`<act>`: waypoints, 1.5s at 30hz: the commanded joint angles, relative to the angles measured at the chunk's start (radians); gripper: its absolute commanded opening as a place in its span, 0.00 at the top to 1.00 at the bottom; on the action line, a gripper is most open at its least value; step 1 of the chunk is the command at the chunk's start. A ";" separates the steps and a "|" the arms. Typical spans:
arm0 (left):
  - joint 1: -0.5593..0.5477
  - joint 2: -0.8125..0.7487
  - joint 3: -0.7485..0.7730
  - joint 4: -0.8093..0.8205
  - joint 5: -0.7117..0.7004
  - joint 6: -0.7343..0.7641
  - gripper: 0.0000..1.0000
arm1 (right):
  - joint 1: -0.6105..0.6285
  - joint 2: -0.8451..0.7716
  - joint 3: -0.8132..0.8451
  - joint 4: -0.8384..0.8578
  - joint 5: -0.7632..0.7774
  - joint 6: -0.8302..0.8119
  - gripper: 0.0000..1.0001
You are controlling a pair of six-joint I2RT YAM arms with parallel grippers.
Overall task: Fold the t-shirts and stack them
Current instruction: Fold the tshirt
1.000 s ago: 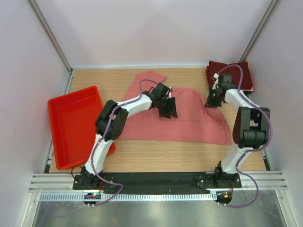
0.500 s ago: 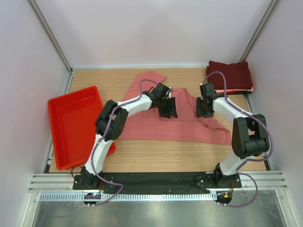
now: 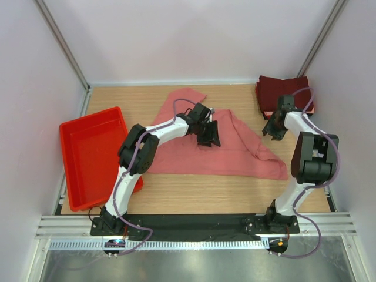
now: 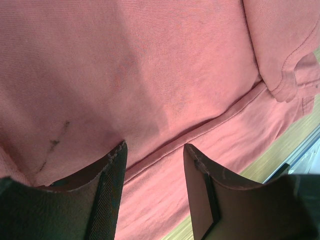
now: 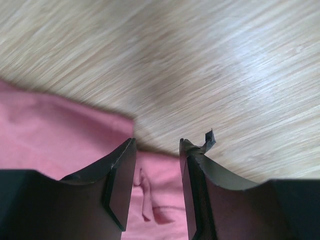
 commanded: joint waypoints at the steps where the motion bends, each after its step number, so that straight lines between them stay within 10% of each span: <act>1: 0.001 0.018 0.001 -0.034 -0.027 0.000 0.49 | -0.020 0.034 0.016 0.017 -0.074 0.134 0.53; 13: 0.001 0.007 -0.009 -0.036 -0.037 -0.001 0.49 | -0.022 0.100 -0.102 0.201 -0.064 0.384 0.55; 23: 0.001 0.010 0.006 -0.039 -0.038 -0.013 0.49 | -0.031 0.054 -0.131 0.215 -0.013 0.426 0.86; 34: 0.001 0.011 0.006 -0.039 -0.030 -0.020 0.48 | -0.031 0.018 -0.165 0.168 -0.010 0.473 0.60; 45: 0.000 0.008 -0.002 -0.038 -0.032 -0.023 0.48 | -0.031 0.053 -0.180 0.228 -0.025 0.488 0.80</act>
